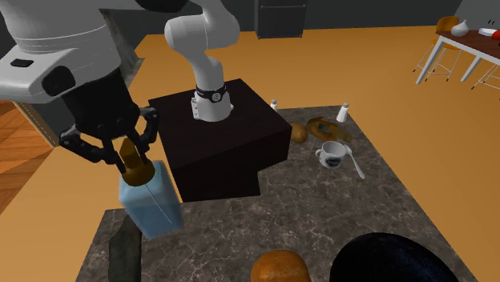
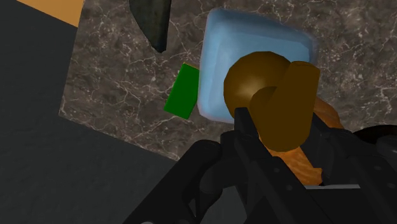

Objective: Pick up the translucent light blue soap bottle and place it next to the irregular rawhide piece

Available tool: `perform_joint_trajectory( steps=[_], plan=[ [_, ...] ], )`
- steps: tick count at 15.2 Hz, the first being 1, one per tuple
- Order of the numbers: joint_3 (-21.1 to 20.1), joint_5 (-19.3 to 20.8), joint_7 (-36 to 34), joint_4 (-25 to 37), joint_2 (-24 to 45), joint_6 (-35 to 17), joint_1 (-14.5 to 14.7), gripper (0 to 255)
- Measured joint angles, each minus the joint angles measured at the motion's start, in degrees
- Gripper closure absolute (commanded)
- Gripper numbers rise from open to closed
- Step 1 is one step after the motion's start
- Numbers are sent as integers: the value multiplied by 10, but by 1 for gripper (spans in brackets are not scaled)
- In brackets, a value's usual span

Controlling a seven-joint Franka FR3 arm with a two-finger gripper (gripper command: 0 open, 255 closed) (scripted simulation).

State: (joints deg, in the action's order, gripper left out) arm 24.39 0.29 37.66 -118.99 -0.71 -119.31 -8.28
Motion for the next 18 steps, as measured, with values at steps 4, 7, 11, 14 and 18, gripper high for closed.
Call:
perform_joint_trajectory(
  steps=[4,7,11,14,18],
  plan=[
    [1,-6,6,-18,13,-30,-1,255],
    [1,-11,8,-33,22,-53,-1,255],
    [1,-19,14,-46,38,-80,-2,255],
    [1,-28,20,-57,53,-104,-3,255],
    [-1,-39,27,-69,70,-133,-4,255]
  ],
)
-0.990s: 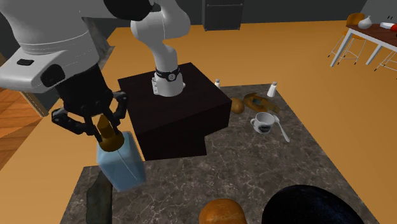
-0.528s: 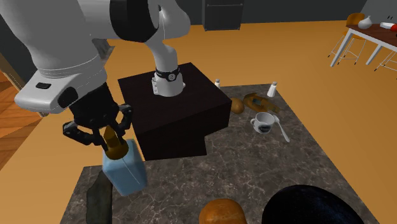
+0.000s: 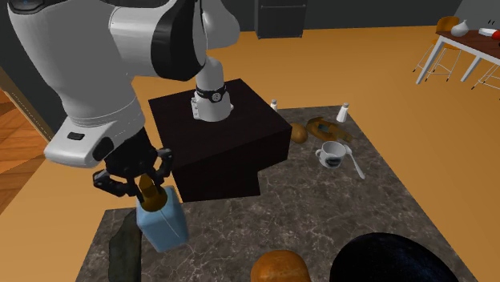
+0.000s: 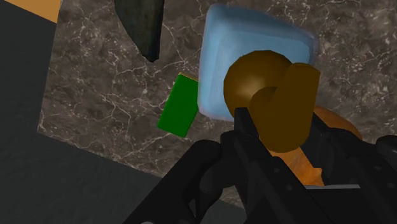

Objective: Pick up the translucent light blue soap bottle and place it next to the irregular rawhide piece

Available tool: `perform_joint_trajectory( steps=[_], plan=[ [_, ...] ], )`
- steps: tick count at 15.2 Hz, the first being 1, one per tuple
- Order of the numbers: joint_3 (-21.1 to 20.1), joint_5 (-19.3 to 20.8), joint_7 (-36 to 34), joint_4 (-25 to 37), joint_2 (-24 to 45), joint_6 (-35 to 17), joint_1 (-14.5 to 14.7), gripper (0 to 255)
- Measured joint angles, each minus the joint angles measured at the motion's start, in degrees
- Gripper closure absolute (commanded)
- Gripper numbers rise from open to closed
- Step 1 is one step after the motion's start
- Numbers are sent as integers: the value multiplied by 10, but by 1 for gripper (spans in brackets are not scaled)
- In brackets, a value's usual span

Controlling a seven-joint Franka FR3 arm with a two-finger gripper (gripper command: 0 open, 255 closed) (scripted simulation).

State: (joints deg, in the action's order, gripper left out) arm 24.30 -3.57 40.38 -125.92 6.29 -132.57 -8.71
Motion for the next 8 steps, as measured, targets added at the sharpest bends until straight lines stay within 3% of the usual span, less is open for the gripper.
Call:
perform_joint_trajectory(
  steps=[8],
  plan=[
    [-7,-30,21,-15,46,-57,-6,255]
  ],
)
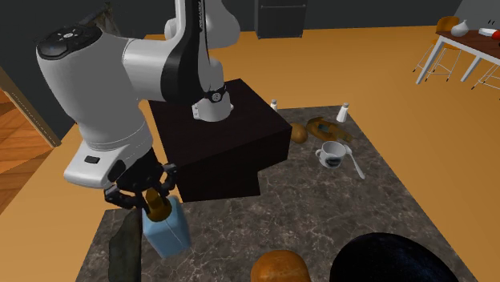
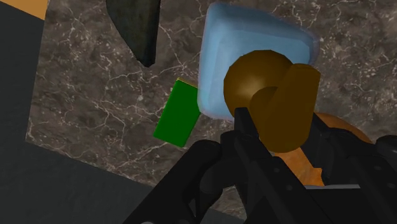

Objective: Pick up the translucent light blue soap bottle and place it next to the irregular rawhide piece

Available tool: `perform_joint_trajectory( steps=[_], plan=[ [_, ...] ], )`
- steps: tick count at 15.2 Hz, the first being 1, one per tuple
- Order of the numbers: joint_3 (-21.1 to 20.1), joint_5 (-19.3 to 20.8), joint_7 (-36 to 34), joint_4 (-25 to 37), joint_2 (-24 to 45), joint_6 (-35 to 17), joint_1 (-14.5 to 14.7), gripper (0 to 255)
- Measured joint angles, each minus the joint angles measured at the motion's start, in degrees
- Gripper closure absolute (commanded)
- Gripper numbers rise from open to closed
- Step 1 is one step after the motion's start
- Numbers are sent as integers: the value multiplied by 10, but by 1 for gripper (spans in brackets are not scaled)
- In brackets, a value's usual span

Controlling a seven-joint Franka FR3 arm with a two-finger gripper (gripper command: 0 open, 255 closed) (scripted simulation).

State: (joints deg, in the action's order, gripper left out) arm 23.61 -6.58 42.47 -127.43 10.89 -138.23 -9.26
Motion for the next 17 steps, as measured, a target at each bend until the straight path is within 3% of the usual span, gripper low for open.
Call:
perform_joint_trajectory(
  steps=[17],
  plan=[
    [-36,-75,53,-9,106,-107,-26,255]
  ],
)
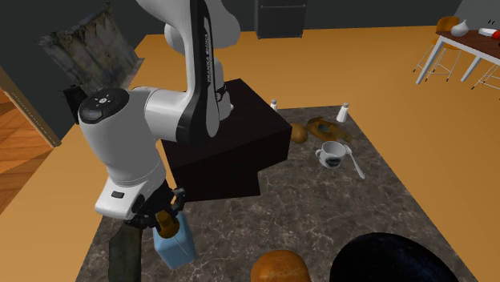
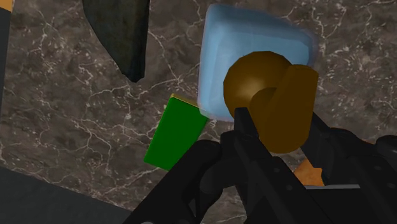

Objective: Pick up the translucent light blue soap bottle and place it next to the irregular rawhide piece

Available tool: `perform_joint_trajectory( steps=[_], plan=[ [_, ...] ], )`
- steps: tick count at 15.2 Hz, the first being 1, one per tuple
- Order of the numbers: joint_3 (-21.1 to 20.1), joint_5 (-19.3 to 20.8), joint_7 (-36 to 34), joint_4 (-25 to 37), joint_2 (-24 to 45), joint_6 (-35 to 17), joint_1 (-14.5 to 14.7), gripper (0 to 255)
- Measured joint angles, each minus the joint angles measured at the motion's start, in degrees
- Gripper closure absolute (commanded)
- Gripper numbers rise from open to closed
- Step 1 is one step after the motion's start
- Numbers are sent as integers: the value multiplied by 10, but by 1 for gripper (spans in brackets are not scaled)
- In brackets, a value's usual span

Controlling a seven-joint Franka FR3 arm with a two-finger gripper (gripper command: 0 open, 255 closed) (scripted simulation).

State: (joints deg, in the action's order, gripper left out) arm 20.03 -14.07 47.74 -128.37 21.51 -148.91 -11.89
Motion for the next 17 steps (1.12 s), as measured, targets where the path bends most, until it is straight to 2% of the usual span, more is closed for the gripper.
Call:
perform_joint_trajectory(
  steps=[5,6,12,17],
  plan=[
    [-1,-2,2,0,3,-3,-2,255],
    [-1,-2,2,0,3,-3,-2,0],
    [-1,-2,3,1,3,-3,-2,0],
    [22,35,-22,-2,-52,45,15,0]
  ],
)
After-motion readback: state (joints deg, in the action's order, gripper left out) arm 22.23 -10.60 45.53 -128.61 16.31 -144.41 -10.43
